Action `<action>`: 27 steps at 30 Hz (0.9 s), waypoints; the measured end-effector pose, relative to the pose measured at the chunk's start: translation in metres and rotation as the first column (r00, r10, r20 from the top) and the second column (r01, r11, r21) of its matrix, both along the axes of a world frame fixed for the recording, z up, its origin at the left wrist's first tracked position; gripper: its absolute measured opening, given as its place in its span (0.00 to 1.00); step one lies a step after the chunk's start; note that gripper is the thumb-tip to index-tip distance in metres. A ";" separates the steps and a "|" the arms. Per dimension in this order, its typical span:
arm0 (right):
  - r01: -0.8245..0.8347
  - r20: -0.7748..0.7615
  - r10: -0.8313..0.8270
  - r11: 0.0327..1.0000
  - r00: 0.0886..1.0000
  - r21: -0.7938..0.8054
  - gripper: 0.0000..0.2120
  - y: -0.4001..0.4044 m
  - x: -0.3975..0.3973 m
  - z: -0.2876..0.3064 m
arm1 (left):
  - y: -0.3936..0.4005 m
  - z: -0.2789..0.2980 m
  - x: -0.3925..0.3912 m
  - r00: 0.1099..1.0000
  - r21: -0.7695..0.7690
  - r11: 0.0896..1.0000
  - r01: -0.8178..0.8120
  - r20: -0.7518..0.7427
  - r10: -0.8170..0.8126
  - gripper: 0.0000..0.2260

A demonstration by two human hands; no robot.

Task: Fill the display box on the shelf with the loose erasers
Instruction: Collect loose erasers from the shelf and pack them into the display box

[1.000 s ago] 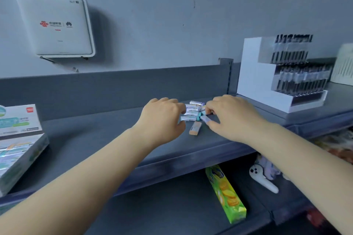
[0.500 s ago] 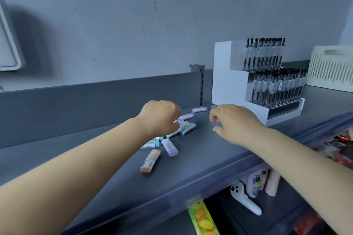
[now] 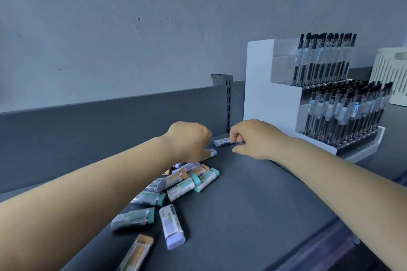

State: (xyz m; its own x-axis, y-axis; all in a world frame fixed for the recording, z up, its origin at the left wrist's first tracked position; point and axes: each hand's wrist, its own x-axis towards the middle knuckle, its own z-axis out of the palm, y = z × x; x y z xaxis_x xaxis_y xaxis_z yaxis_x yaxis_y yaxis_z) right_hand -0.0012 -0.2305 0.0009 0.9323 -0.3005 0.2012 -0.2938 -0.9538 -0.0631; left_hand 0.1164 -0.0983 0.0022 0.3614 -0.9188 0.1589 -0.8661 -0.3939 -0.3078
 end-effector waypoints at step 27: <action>-0.253 0.026 0.252 0.953 0.967 0.164 0.09 -0.041 0.034 -0.005 | 0.004 0.009 -0.038 0.882 -0.324 0.885 -0.336 -0.438 0.174 0.06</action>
State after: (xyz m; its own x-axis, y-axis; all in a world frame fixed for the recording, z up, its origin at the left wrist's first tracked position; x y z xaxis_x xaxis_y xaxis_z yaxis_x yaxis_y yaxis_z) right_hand 0.0329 -0.2712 -0.0039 0.9812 -0.0848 0.1735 -0.0441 -0.9730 -0.2265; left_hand 0.0781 -0.0947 0.0112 0.6796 -0.6810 0.2726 -0.7336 -0.6326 0.2485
